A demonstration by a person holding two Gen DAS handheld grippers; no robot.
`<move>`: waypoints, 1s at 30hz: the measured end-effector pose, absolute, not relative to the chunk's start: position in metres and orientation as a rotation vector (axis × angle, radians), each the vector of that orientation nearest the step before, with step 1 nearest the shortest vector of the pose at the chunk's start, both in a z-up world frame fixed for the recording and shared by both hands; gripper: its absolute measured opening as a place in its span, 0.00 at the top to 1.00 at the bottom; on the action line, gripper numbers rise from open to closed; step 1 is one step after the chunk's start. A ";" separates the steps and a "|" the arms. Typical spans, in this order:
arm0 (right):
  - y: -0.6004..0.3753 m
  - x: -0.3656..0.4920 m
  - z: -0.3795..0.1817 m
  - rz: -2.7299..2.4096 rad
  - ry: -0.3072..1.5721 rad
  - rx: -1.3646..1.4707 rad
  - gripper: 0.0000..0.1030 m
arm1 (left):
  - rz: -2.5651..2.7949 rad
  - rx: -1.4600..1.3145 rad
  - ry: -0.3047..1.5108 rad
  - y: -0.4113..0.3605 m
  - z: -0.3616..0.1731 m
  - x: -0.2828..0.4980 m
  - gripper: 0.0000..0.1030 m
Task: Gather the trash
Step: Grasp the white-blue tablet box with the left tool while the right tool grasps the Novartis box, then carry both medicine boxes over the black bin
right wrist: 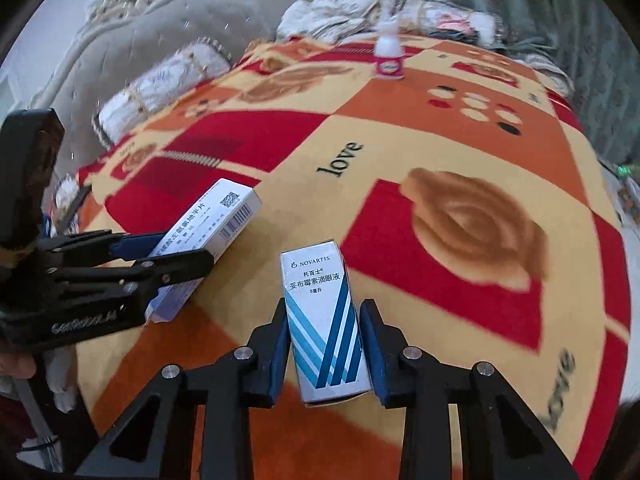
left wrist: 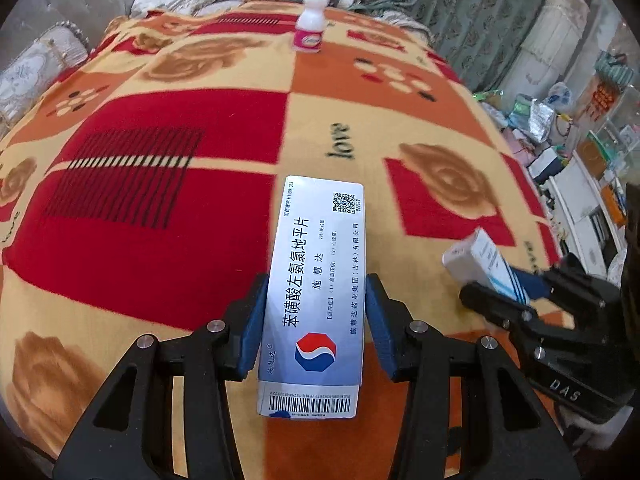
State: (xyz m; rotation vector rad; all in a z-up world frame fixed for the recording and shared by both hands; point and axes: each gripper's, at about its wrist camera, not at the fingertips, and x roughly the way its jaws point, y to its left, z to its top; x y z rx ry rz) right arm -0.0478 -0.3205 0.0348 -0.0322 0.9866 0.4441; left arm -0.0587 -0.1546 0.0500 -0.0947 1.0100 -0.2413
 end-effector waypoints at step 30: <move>-0.456 -0.150 0.076 0.160 0.875 0.161 0.68 | -0.454 0.084 0.894 -0.310 0.091 -0.129 0.56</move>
